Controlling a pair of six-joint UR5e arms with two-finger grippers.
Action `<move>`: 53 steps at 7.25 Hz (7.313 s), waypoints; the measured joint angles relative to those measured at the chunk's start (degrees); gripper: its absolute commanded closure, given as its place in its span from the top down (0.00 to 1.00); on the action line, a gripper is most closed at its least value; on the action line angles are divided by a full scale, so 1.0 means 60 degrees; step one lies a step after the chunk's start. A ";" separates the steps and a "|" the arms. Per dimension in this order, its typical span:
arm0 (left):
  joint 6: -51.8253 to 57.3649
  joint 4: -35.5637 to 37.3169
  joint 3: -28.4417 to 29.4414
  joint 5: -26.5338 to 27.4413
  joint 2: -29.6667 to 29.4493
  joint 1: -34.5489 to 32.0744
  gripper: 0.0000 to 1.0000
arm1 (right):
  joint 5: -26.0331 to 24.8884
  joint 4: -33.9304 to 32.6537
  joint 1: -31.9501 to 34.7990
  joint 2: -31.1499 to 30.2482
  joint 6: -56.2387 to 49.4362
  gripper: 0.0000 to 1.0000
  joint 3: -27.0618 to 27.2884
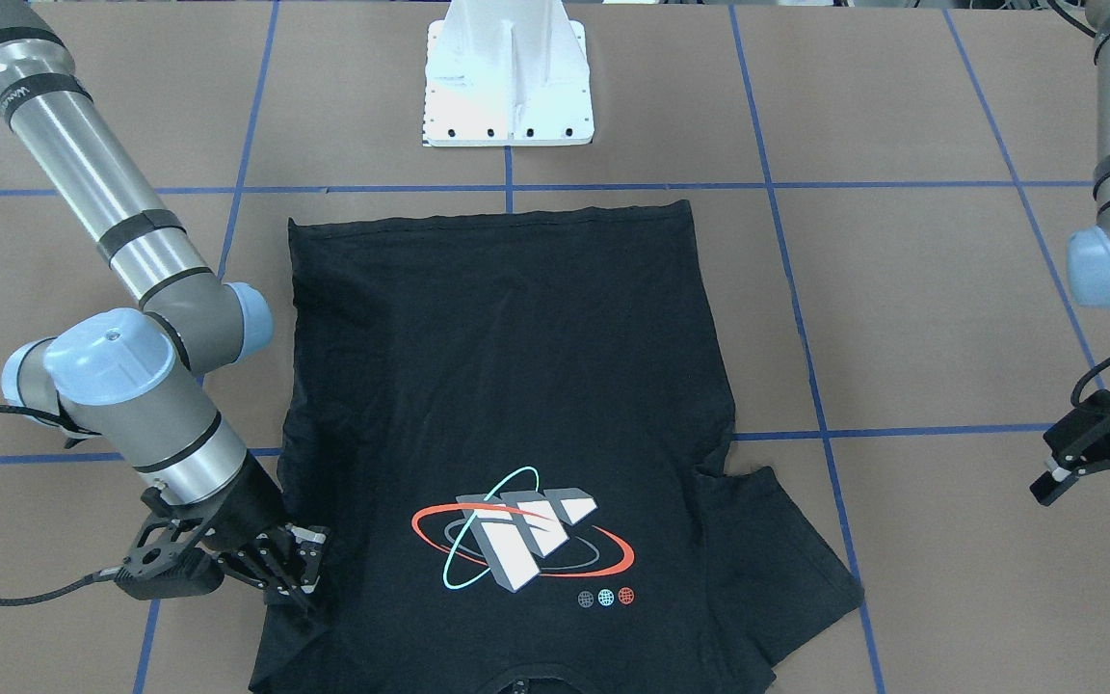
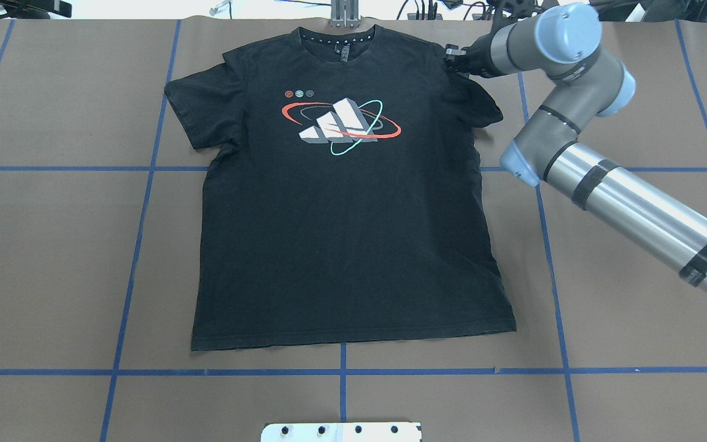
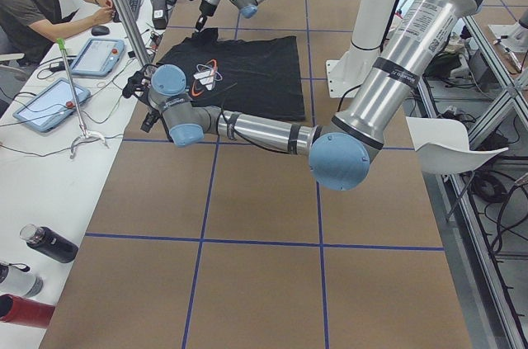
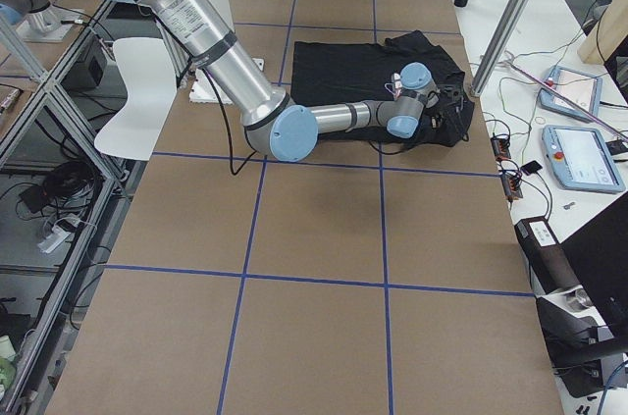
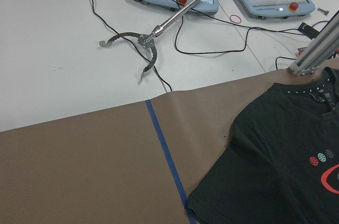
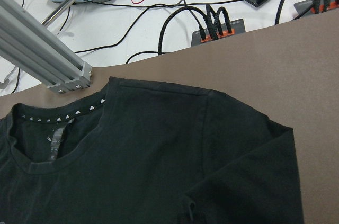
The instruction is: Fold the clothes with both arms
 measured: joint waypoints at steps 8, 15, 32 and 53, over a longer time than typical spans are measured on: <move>-0.0020 -0.0011 -0.0135 -0.0011 0.0058 -0.0032 1.00 | -0.2306 -0.1213 -0.0730 0.2211 -0.0005 0.35 -0.2131; -0.0315 0.0010 -0.0164 -0.0014 0.0033 -0.0003 1.00 | -0.2428 -0.1218 -0.0969 0.2467 0.0448 0.99 -0.1936; -0.4670 -0.2192 0.4281 0.5862 -0.1910 0.3614 0.71 | 0.2763 -0.4381 0.1170 0.0074 0.0770 0.99 0.3149; -0.4135 -0.2208 0.4726 0.5834 -0.2107 0.3656 0.43 | 0.2741 -0.4366 0.1168 0.0096 0.0725 0.99 0.3151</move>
